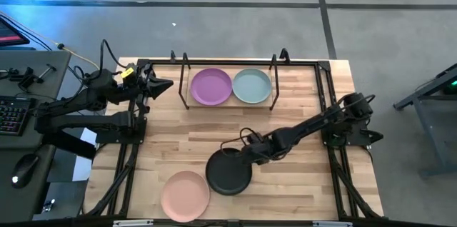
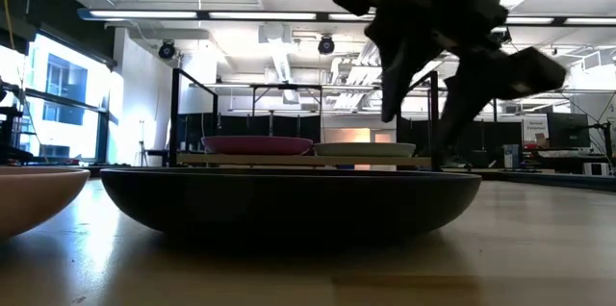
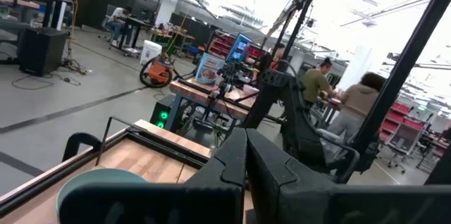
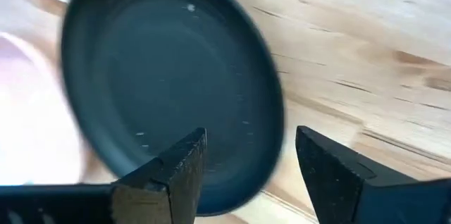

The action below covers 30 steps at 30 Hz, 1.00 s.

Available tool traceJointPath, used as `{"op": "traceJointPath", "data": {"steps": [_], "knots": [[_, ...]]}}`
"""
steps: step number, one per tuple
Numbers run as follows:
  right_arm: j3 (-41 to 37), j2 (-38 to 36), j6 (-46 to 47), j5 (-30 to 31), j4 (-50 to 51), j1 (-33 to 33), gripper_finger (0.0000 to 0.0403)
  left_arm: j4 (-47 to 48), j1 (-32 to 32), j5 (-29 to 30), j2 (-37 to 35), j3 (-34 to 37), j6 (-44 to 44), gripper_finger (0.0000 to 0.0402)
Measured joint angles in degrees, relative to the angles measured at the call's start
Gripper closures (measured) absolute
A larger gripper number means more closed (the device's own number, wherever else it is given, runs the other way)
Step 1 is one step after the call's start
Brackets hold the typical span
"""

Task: Place and stack plates onto a shelf
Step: Stack the black plate on top of the purple plate on the shelf

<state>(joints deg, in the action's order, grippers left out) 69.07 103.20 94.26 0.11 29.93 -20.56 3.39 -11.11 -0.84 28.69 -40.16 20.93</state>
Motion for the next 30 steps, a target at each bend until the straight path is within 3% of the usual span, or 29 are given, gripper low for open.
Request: {"op": "traceJointPath", "data": {"steps": [4, 17, 20, 26, 30], "knots": [[4.29, 2.88, -0.15, 0.93, 7.38, -0.56, 0.0201, 0.01, 0.00, 0.02, 0.02, 0.00, 0.02, 0.0401], [6.96, 9.17, -0.20, 0.76, 8.55, 0.03, 0.0212, 0.20, 0.01, 0.02, 0.02, 0.00, 0.02, 0.0401], [6.96, 9.75, -0.15, 0.62, 8.27, 0.05, 0.0251, 0.29, 0.01, 0.02, 0.02, 0.00, 0.01, 0.0402], [7.05, 11.22, 0.60, -1.11, 6.49, 0.05, 0.0379, 0.29, -0.01, 0.02, 0.02, 0.00, -0.02, 0.0402], [7.16, 11.38, 0.18, -1.22, 6.41, 0.05, 0.0395, 0.32, 0.00, 0.02, 0.02, 0.00, -0.02, 0.0401]]}}
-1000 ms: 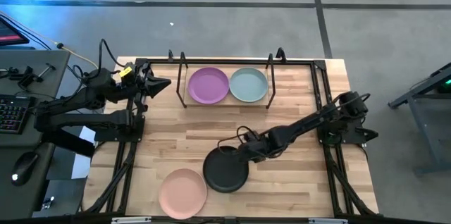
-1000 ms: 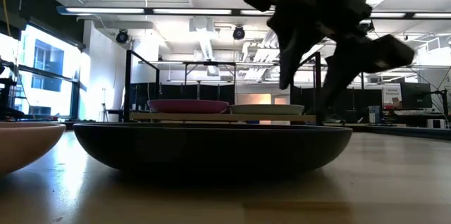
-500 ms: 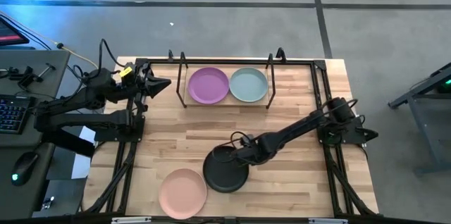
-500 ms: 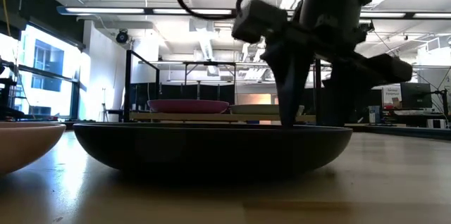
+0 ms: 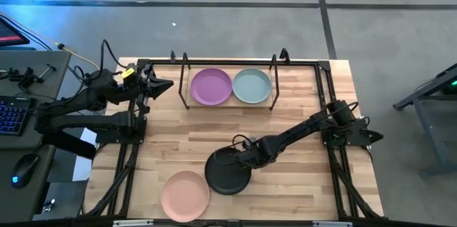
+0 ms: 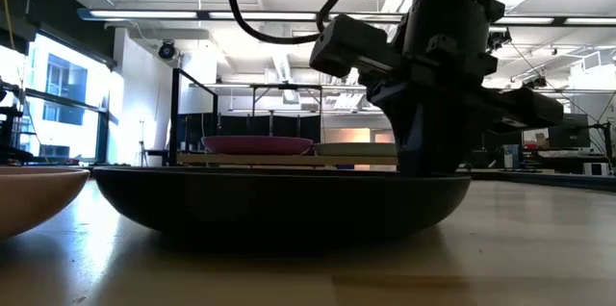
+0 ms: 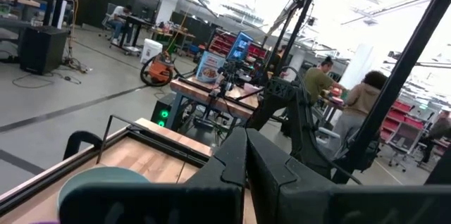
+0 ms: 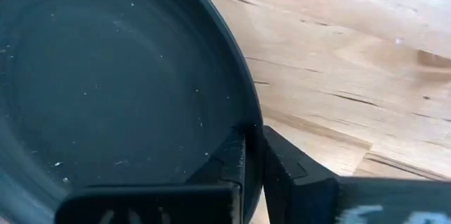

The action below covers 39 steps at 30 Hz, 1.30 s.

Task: Place and stack plates onto a shelf
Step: Stack the black plate on top of the purple plate on the shelf

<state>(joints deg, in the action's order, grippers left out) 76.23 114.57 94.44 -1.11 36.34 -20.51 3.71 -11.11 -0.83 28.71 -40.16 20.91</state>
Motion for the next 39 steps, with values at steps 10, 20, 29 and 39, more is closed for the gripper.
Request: {"op": "traceJointPath", "data": {"steps": [10, 20, 29, 39], "knots": [[-0.22, -7.83, -5.78, 0.57, 8.96, 2.67, 0.0403, -0.03, 0.01, 0.01, 0.00, 0.00, -0.03, 0.0402], [-0.24, -19.77, -18.45, 3.22, 9.72, 13.21, 0.0402, -0.03, 0.02, 0.01, 0.00, 0.00, -0.07, 0.0402], [-0.24, -23.10, -24.55, 9.89, 3.99, 26.49, 0.0403, -0.05, 0.01, -0.02, 0.00, 0.00, -0.12, 0.0401], [-0.22, -19.92, -25.49, 9.15, -6.98, 33.80, 0.0403, -0.16, -0.01, 0.11, 0.00, 0.00, -1.00, 0.0401]]}}
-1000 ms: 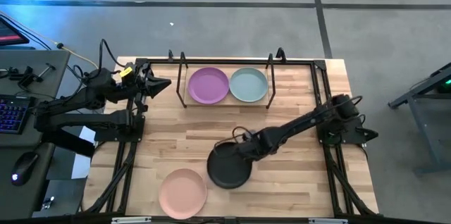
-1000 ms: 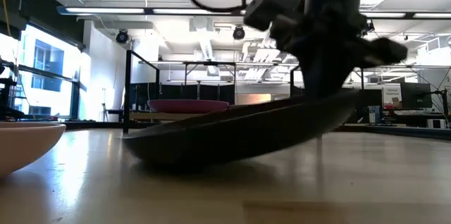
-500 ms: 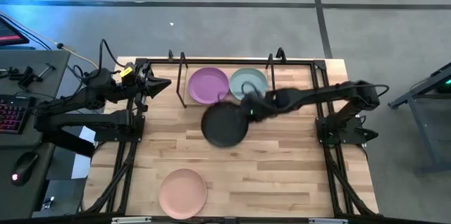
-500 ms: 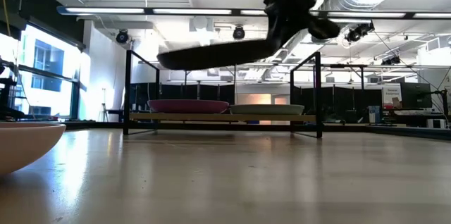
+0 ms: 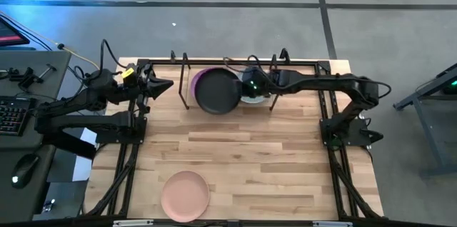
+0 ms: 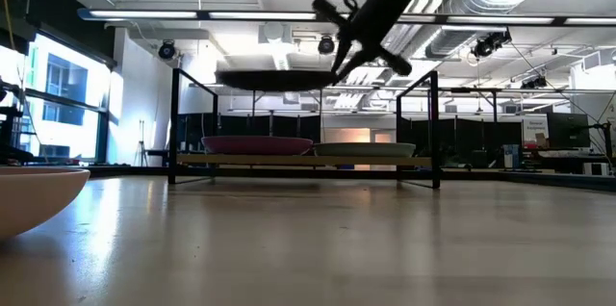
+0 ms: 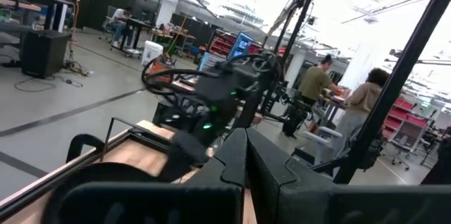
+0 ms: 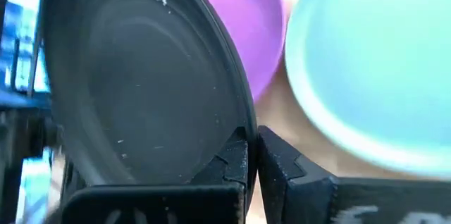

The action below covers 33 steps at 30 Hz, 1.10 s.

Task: Place and stack plates onto a shelf
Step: Stack the black plate on top of the purple plate on the shelf

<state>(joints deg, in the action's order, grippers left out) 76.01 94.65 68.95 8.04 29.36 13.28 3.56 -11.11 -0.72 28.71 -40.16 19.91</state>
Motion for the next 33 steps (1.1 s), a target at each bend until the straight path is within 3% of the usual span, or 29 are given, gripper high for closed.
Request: {"op": "traceJointPath", "data": {"steps": [9, 20, 27, 33], "knots": [[0.00, 9.85, 3.15, -0.46, -14.94, 4.04, 0.0403, -0.04, -0.11, -0.10, 0.00, 0.00, 1.01, 0.0401], [0.00, 13.16, 9.16, -0.90, -15.37, 4.26, 0.0403, 0.04, -0.11, -0.10, -0.02, 0.00, 0.97, 0.0401], [0.00, 13.46, 6.77, -1.51, -15.85, 4.38, 0.0402, 0.03, -0.11, -0.10, 0.00, 0.00, 0.97, 0.0402], [0.00, 13.46, 4.15, -1.83, -16.82, 4.43, 0.0360, 0.06, -0.11, -0.10, -0.13, 0.00, 1.01, 0.0401]]}}
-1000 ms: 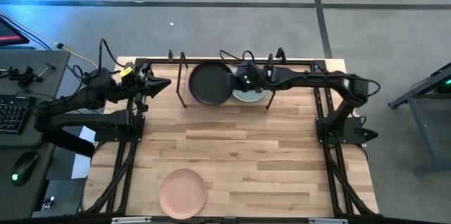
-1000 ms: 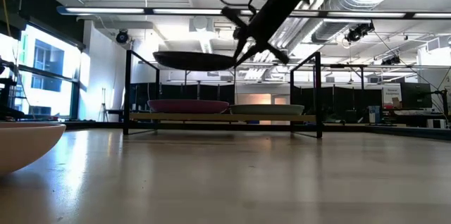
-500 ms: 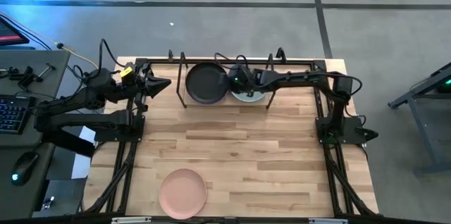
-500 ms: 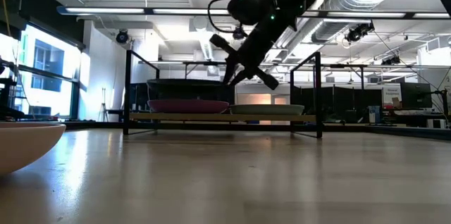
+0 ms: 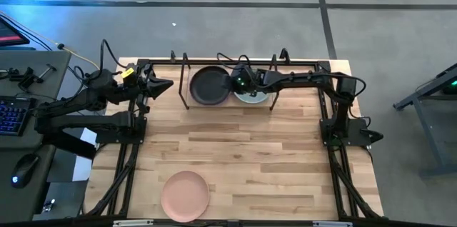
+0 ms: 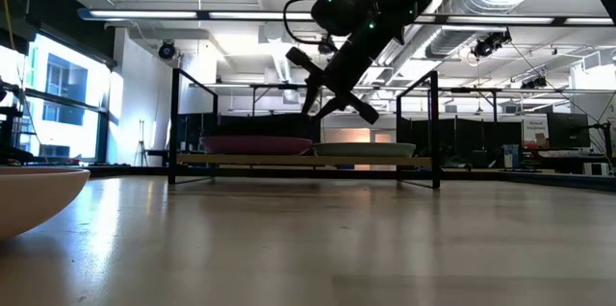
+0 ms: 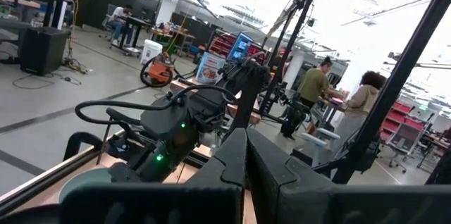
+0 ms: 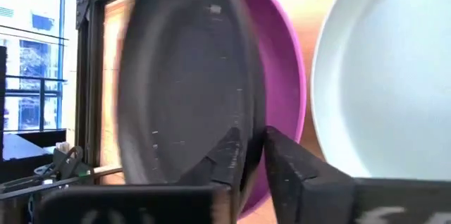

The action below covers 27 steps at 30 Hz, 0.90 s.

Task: Place and stack plates onto a shelf
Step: Stack the black plate on top of the purple plate on the shelf

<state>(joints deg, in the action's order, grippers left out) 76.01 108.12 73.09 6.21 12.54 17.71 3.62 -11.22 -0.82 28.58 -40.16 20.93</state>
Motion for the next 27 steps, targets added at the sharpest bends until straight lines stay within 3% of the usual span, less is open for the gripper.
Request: {"op": "traceJointPath", "data": {"steps": [8, 12, 16, 27], "knots": [[0.00, -0.66, -3.54, -0.71, -0.83, 0.69, 0.0241, -0.02, 0.00, 0.00, -0.12, 0.00, 0.04, 0.0401], [0.02, -1.60, -3.22, -0.68, -2.37, 0.75, 0.0199, -0.02, 0.00, 0.00, -0.55, 0.00, 0.05, 0.0401], [0.04, -1.55, -2.49, -1.27, -4.32, 0.49, 0.0181, -0.02, 0.00, -0.02, -1.13, 0.00, 0.36, 0.0402], [0.04, -1.58, -4.27, 1.04, -4.43, 0.32, 0.0178, 0.00, 0.00, -0.02, -1.95, 0.00, 1.07, 0.0401]]}}
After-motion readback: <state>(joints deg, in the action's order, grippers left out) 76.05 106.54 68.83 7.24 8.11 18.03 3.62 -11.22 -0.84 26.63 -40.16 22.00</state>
